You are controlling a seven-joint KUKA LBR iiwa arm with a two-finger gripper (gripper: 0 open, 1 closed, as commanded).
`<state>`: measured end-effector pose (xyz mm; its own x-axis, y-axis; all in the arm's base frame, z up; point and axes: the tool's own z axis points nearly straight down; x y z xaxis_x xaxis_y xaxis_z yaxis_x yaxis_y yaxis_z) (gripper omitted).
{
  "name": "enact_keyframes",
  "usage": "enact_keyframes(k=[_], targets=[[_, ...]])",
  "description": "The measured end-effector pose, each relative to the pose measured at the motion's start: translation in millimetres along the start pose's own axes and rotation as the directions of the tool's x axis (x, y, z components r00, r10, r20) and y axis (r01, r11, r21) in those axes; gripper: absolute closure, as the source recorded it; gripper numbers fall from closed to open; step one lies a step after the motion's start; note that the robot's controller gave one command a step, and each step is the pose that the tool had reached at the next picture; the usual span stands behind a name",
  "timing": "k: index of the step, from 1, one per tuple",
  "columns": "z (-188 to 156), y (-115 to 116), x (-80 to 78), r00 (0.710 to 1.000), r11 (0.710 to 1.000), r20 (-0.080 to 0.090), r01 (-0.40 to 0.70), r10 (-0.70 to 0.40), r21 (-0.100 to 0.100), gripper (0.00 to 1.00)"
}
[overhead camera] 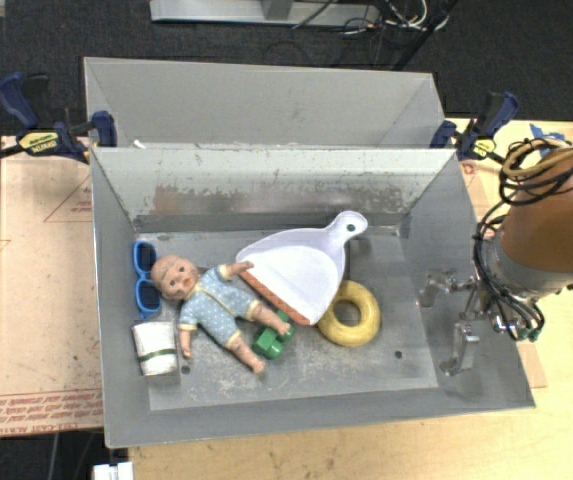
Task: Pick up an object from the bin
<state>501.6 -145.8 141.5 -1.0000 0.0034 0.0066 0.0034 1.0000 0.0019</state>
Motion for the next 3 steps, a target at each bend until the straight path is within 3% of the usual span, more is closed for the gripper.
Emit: enact_keyframes(k=[1,2,3], targets=[[-4.5,0.6,-1.9,1.000,1.000,0.007,0.003,-0.003,0.001,0.00],[11.0,15.7,-3.5,0.981,0.981,0.009,0.192,-0.192,0.004,0.00],[31.2,15.3,-10.9,0.933,0.933,0.007,0.359,-0.359,0.002,0.00]])
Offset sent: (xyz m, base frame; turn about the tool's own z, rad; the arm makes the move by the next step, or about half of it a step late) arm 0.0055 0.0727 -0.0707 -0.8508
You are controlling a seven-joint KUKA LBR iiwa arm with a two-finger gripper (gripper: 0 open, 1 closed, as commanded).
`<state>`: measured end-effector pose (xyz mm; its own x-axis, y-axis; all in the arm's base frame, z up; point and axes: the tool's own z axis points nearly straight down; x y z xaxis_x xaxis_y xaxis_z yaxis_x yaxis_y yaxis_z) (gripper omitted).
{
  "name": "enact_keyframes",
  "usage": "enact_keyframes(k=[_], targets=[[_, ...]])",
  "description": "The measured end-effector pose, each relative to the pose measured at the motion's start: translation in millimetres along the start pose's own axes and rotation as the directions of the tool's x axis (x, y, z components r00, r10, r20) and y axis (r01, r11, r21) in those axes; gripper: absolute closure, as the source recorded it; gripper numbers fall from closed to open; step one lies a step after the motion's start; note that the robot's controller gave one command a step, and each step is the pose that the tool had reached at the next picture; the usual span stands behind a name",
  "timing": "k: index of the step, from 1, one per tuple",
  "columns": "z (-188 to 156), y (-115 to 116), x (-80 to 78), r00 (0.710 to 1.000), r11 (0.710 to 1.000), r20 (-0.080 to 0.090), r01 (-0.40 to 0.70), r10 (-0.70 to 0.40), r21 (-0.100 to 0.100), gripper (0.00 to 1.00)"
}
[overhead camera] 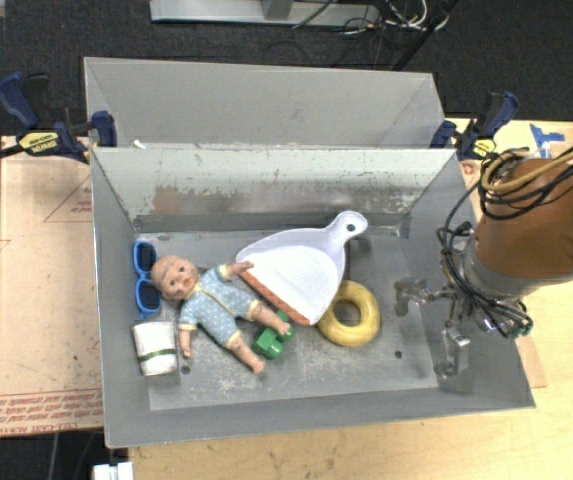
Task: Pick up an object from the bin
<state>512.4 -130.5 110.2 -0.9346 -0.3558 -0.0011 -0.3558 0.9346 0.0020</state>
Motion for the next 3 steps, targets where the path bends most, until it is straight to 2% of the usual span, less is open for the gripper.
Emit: enact_keyframes(k=[1,2,3], targets=[[21.6,27.6,-27.4,0.985,0.985,0.002,-0.172,0.172,0.003,0.00],[28.3,43.2,-37.1,1.000,1.000,0.007,-0.026,0.026,0.002,0.00],[1.5,57.5,-70.3,0.999,0.999,0.001,-0.039,0.039,0.002,0.00]])
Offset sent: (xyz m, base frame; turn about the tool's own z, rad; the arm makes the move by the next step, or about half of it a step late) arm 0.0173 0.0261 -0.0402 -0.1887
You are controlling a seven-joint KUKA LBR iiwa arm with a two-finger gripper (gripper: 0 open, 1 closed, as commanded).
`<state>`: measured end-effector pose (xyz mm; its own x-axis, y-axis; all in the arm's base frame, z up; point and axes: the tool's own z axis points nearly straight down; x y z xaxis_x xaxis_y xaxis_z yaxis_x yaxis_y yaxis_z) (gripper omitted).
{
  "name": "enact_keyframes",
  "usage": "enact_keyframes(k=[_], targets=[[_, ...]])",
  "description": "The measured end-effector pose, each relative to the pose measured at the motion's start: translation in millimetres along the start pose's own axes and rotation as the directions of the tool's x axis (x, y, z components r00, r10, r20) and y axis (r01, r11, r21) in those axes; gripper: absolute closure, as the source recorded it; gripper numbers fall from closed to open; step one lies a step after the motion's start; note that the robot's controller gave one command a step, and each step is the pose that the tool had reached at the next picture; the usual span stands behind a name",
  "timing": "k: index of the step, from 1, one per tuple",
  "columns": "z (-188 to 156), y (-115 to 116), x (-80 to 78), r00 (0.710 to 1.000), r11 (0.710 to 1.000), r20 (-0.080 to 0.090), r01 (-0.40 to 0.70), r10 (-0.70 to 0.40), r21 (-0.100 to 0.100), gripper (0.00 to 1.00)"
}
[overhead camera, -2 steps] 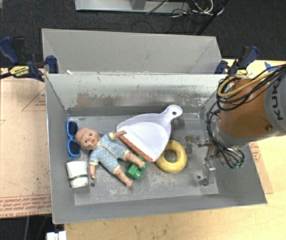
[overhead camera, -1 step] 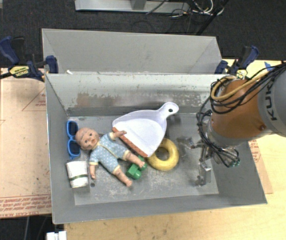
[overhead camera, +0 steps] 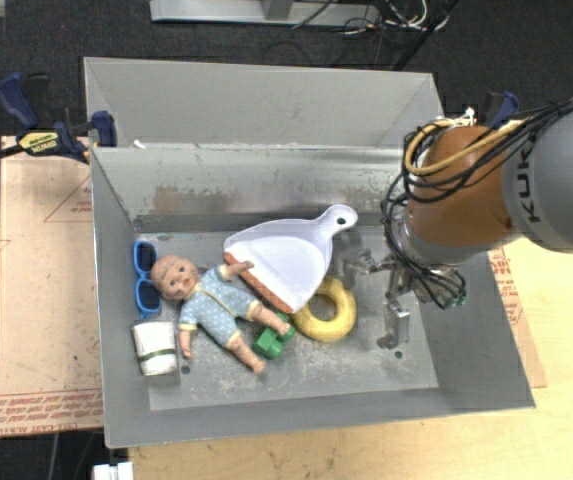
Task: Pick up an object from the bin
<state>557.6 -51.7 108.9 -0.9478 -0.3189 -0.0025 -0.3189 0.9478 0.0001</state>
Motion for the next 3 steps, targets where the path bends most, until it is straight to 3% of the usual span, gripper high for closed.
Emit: enact_keyframes(k=[1,2,3], targets=[[-4.1,26.2,4.5,0.989,0.989,0.005,-0.147,0.147,-0.002,0.00],[8.5,24.9,0.2,0.996,0.996,0.004,0.094,-0.094,-0.001,0.00],[19.4,31.2,-8.9,0.932,0.932,0.005,0.363,-0.363,0.003,0.00]])
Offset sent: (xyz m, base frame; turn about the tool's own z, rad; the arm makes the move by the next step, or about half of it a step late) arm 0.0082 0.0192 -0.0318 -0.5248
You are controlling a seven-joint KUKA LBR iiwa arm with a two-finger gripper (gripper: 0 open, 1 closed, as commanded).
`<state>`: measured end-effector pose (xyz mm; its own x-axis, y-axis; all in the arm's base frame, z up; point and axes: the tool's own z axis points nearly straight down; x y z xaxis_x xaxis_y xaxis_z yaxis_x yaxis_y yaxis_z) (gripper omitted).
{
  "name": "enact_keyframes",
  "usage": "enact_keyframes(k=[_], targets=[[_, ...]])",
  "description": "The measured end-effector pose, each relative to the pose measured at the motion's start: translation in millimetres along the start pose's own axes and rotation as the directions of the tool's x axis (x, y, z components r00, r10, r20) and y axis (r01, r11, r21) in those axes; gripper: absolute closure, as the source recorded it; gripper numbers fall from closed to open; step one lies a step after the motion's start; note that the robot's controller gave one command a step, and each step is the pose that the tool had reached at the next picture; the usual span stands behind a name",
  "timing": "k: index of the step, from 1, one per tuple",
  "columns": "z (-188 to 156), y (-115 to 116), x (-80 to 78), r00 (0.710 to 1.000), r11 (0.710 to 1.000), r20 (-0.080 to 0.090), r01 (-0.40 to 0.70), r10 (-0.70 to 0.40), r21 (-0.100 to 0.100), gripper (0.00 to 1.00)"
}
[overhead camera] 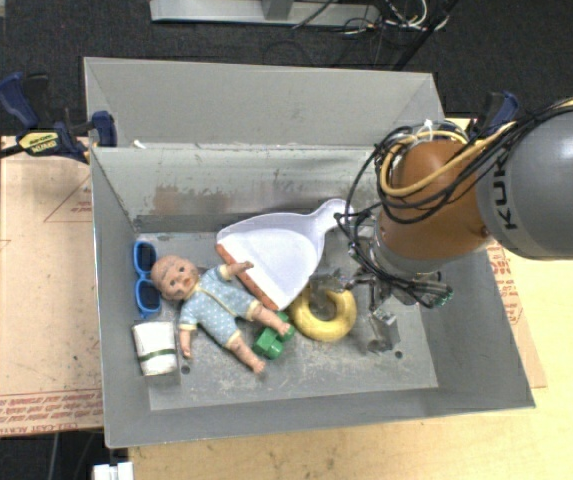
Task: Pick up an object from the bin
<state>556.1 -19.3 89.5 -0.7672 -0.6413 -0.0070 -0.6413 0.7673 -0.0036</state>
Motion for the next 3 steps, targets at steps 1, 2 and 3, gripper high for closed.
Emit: enact_keyframes(k=[1,2,3], targets=[[20.2,-23.2,-49.2,0.975,0.975,0.003,0.224,-0.224,-0.003,1.00],[20.2,-23.2,-49.3,0.975,0.975,0.003,0.224,-0.224,-0.003,1.00],[20.0,-23.1,-49.7,0.971,0.971,0.003,0.239,-0.239,-0.002,1.00]])
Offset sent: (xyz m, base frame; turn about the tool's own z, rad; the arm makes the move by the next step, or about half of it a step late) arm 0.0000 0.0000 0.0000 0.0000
